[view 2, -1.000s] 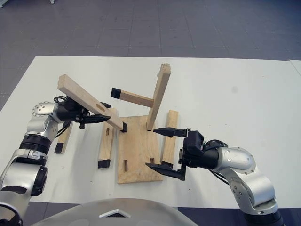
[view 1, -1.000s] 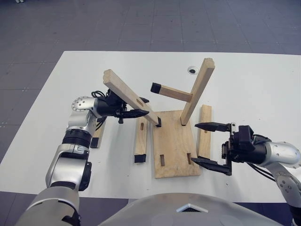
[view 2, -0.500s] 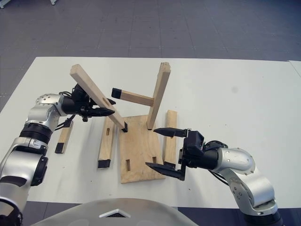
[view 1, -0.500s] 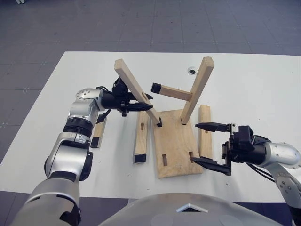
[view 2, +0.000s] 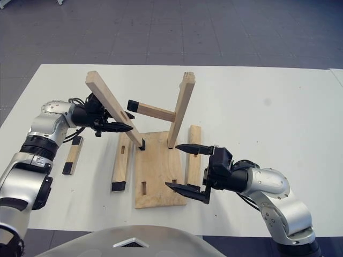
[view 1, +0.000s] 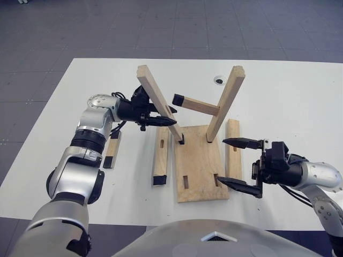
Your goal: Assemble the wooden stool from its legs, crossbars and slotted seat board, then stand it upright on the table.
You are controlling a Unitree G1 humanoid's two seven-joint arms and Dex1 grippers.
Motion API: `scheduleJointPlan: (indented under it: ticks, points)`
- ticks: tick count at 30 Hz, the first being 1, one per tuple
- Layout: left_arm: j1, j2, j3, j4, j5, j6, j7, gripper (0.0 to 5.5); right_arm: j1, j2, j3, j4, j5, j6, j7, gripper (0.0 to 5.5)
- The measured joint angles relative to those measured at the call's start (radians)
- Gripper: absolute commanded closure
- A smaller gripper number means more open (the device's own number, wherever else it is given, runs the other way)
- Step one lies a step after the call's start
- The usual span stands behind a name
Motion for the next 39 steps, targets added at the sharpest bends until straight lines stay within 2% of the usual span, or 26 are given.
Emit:
scheduleJointPlan:
  ticks: [11, 21, 28, 31, 34, 39]
  points:
    - [-0.006, 0.013, -0.052, -0.070, 0.030, 0.015, 0.044, 3.44, 0.000, 0.011, 0.000, 0.000, 0.000, 0.000, -0.020, 0.30]
    - [-0.022, 0.009, -0.089, -0.030, 0.038, 0.152, 0.051, 3.44, -0.007, 0.014, 0.009, -0.003, -0.001, 0.000, -0.022, 0.30]
    - [-0.027, 0.009, -0.089, -0.027, 0.038, 0.179, 0.050, 3.44, -0.015, 0.014, 0.012, -0.011, -0.001, -0.001, -0.028, 0.30]
    - [-0.020, 0.012, -0.089, -0.043, 0.038, 0.185, 0.051, 3.44, -0.019, 0.024, 0.020, -0.022, -0.002, -0.001, -0.063, 0.30]
    - [0.002, 0.013, -0.072, -0.066, 0.037, 0.186, 0.056, 3.44, -0.032, 0.071, 0.020, -0.072, 0.026, 0.036, -0.175, 0.30]
    - [0.042, 0.012, -0.039, -0.114, 0.035, 0.198, 0.075, 3.44, -0.050, 0.136, 0.045, -0.200, 0.098, 0.124, -0.378, 1.17]
